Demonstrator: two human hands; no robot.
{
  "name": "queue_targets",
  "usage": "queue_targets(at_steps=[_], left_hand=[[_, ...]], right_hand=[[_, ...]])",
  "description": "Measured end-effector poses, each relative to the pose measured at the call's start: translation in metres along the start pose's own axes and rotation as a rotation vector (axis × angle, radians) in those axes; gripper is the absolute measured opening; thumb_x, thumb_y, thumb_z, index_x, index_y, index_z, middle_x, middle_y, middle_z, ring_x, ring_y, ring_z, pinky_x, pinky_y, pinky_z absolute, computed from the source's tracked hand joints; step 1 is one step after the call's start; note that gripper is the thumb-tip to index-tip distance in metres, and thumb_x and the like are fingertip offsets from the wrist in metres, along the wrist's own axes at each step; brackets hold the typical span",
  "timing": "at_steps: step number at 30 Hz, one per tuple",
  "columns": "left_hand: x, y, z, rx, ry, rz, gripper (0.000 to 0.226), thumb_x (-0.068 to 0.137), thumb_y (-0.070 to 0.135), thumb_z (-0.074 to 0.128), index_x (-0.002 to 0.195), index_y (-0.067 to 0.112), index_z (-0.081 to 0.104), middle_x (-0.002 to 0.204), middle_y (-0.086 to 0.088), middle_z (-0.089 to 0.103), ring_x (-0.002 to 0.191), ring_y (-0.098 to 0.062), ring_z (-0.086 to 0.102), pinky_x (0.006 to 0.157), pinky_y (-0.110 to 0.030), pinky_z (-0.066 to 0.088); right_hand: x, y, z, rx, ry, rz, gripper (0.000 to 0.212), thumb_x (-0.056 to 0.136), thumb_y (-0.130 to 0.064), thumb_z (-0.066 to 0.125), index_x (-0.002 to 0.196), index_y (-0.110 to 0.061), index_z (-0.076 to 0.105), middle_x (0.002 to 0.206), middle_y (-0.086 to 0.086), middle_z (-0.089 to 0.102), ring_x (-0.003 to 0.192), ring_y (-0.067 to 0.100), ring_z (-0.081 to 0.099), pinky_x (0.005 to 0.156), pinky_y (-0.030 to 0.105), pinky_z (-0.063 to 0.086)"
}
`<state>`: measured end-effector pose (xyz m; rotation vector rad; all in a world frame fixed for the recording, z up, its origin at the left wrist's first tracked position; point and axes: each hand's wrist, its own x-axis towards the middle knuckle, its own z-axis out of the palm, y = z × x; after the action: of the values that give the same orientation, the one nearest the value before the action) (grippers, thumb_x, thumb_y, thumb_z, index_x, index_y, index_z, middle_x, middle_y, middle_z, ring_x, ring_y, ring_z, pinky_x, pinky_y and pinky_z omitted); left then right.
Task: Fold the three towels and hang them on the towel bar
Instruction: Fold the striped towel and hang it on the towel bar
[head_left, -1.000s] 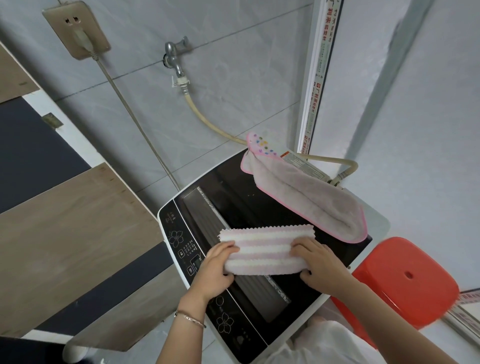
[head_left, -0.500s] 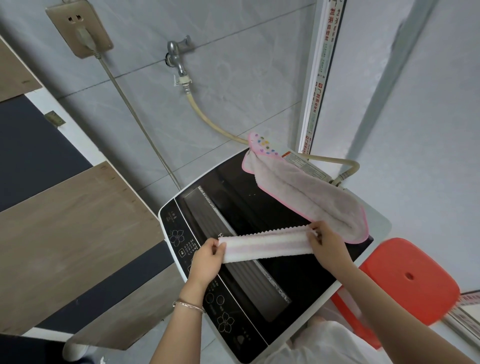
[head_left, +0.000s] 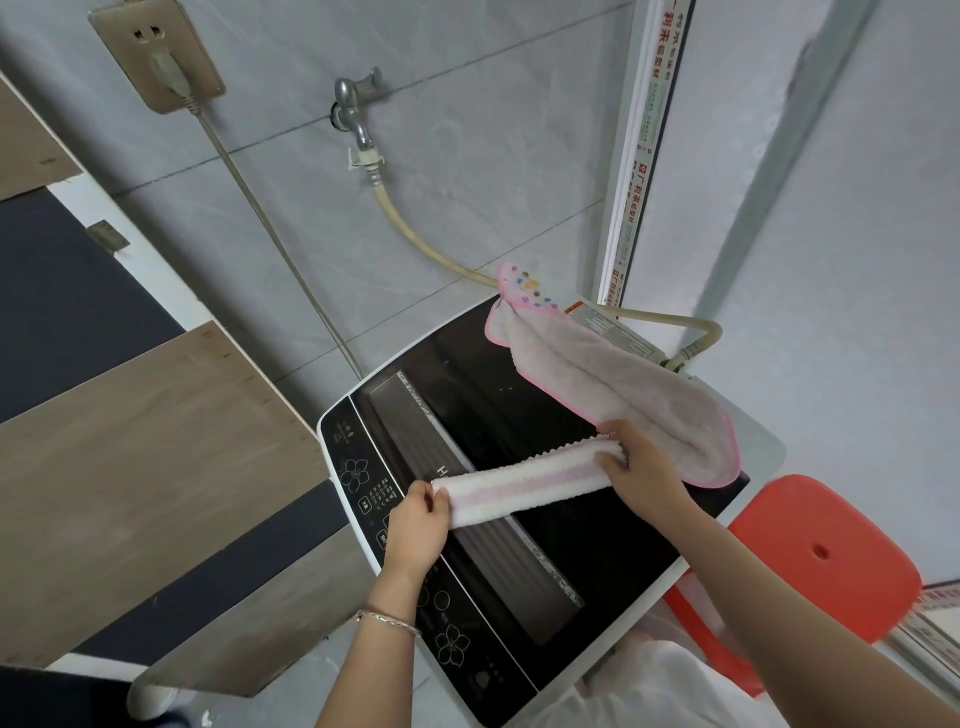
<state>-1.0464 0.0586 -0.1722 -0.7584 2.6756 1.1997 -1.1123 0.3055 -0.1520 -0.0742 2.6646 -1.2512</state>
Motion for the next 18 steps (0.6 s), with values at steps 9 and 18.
queue_targets(at_steps=[9, 18], left_hand=[[-0.002, -0.003, 0.002, 0.006, 0.018, -0.014, 0.019, 0.095, 0.021, 0.042, 0.090, 0.005, 0.051, 0.067, -0.007, 0.055, 0.056, -0.018, 0.049, 0.049, -0.027, 0.037], [-0.003, -0.008, 0.013, 0.145, 0.085, -0.052, 0.025, 0.094, 0.023, 0.045, 0.107, 0.004, 0.055, 0.110, -0.013, 0.058, 0.115, -0.028, 0.041, 0.092, -0.038, 0.041]], right_hand=[[0.016, -0.003, 0.010, -0.108, 0.022, 0.040, 0.013, 0.095, -0.015, 0.046, 0.107, -0.014, 0.050, 0.100, 0.003, 0.056, 0.085, 0.018, 0.052, 0.068, 0.024, 0.037], [0.021, -0.011, 0.013, -0.339, 0.011, -0.007, 0.018, 0.097, -0.017, 0.042, 0.113, -0.014, 0.050, 0.110, 0.007, 0.059, 0.087, 0.016, 0.051, 0.076, 0.023, 0.041]])
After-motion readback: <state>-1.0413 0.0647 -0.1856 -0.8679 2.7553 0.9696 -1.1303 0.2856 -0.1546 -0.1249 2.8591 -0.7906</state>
